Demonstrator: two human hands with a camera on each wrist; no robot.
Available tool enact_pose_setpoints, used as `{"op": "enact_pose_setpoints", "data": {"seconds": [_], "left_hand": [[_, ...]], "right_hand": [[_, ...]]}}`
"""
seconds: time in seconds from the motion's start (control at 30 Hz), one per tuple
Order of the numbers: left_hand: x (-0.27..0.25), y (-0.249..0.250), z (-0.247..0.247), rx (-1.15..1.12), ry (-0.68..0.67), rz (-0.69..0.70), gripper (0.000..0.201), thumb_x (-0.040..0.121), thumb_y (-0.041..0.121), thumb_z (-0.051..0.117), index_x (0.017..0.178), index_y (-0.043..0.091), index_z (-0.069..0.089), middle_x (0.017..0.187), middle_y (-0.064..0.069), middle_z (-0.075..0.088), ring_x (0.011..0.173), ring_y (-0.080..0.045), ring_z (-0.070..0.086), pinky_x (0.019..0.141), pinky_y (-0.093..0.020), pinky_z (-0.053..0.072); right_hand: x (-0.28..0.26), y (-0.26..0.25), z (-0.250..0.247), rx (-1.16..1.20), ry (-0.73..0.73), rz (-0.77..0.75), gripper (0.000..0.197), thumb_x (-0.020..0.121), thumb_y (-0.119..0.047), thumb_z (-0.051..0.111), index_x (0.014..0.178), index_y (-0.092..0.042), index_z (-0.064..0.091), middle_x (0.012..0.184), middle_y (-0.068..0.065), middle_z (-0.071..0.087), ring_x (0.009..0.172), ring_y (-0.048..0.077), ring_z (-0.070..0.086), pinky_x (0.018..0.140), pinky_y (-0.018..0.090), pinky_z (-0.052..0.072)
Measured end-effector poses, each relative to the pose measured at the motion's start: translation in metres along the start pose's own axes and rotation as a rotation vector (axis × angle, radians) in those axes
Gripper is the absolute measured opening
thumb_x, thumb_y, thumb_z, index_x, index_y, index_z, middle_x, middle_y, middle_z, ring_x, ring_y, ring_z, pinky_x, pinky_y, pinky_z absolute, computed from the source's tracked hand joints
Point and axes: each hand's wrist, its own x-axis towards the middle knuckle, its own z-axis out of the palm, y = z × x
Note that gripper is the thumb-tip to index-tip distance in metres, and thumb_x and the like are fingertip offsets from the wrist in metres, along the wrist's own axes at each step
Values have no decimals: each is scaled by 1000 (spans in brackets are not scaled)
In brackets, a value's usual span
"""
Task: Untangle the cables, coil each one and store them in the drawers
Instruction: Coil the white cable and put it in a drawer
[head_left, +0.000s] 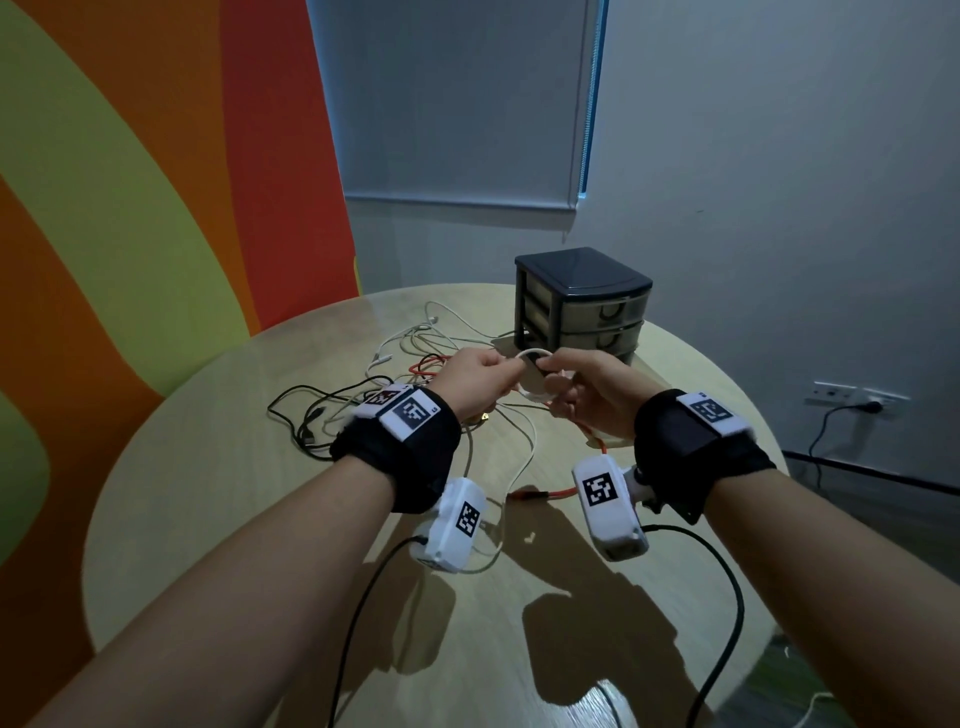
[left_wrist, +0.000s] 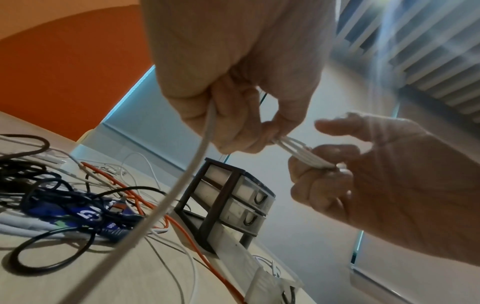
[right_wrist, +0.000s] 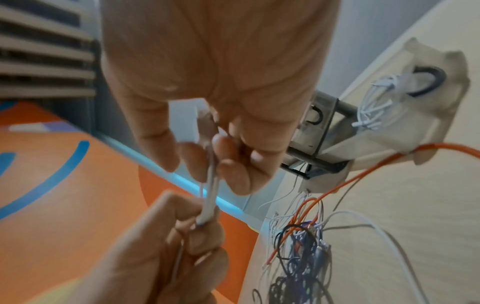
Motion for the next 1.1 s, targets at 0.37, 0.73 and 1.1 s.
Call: {"op": "enact_pose_setpoints", "data": {"seconds": [0.37, 0.73, 1.1], "left_hand": [[2, 2, 2, -352, 57, -70, 21, 94, 8, 41, 74, 14, 45, 61, -3, 46, 31, -4, 34, 32, -12, 23], [-5, -9, -28, 199, -274, -165, 45, 79, 59, 61, 73, 15, 68, 49, 5, 37, 39, -10, 31, 40, -17, 25], [4, -13, -47, 40, -35, -198, 34, 94, 28, 53, 62, 16, 53, 48, 5, 37, 37, -9, 33, 39, -18, 28]], "right_hand": [[7, 11, -2, 223, -10, -186, 23, 97, -23, 42, 99, -11, 62, 78, -6, 67, 66, 6, 51, 75, 23, 42], [-5, -2, -10, -108, -31, -30, 34, 99, -34, 40, 69, -19, 44, 52, -9, 29, 39, 4, 21, 36, 14, 19], [-1, 2, -31, -90, 155, 59, 34, 96, -33, 48, 68, -14, 51, 47, -6, 43, 42, 7, 29, 41, 15, 26]]}}
